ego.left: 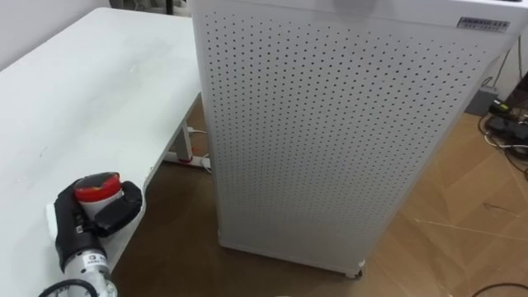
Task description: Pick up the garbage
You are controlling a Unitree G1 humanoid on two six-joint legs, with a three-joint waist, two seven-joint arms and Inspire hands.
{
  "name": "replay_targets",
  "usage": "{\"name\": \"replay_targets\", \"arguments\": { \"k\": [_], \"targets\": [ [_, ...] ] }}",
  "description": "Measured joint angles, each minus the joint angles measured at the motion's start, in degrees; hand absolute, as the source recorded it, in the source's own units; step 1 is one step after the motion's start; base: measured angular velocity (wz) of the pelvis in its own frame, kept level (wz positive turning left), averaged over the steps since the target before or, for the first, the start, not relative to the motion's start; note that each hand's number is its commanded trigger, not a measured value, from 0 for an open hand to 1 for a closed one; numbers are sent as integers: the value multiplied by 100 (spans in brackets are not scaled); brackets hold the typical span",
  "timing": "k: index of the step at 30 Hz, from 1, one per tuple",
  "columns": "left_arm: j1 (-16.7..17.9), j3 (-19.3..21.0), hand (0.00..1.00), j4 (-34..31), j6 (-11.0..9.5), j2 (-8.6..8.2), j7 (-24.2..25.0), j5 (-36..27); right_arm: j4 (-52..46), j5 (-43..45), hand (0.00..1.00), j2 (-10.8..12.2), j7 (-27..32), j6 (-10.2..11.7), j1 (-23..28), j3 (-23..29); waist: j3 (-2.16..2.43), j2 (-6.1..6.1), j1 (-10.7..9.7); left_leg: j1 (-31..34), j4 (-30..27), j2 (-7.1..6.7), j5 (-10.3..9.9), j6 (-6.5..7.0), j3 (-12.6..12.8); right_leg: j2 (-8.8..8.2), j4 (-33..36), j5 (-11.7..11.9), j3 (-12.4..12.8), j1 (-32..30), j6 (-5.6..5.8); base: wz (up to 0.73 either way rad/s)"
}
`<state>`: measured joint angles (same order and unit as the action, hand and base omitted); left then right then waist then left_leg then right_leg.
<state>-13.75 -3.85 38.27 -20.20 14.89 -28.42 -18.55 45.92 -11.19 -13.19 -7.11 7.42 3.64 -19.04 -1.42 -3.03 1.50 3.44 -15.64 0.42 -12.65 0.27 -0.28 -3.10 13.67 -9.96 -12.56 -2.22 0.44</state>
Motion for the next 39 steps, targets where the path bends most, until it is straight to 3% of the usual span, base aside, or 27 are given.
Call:
{"name": "replay_targets", "arguments": {
  "k": [5, 11, 24, 30, 33, 39],
  "targets": [
    [-5, -246, 100, -176, 31, -113, 68, -2, 0, 4, 100, 0, 24, 0, -26, 0, 7, -19, 16, 36, -18, -2, 0, 0, 4, -2, 4, 0, 7, -23, 0, 1],
    [134, -857, 100, -971, 188, -410, 518, -12, 1, -1, 100, 6, 23, -1, -266, 1, 21, 4, 48, 182, -95, -12, 5, 8, 15, -20, 112, 0, 60, -206, 0, -3],
    [318, -1709, 100, -1388, 260, -522, 1806, 2, 68, -30, 100, 9, 101, 0, -944, 42, 33, 130, -55, 304, -104, -3, 38, 56, 168, -73, 237, 5, 141, -426, -1, -5],
    [362, -1859, 100, -1274, 279, -516, 2332, 2, 280, -34, 100, 107, 65, 1, -1352, 33, 12, 166, -130, 486, -139, 8, 45, 64, 253, -74, 322, 12, 174, -657, -13, -5],
    [431, -2025, 100, -1242, 402, -511, 2575, 0, 313, -42, 100, 94, 72, 2, -1387, 33, 2, 182, -136, 555, -167, 6, 45, 65, 301, -74, 320, 14, 181, -721, -14, -1],
    [458, -2189, 100, -999, 499, -546, 2912, 3, 503, -40, 100, 80, 119, 2, -1524, 28, -83, 358, -122, 748, -192, 24, 45, 66, 430, -71, 412, 22, 316, -998, -10, -10]
  ]
}}
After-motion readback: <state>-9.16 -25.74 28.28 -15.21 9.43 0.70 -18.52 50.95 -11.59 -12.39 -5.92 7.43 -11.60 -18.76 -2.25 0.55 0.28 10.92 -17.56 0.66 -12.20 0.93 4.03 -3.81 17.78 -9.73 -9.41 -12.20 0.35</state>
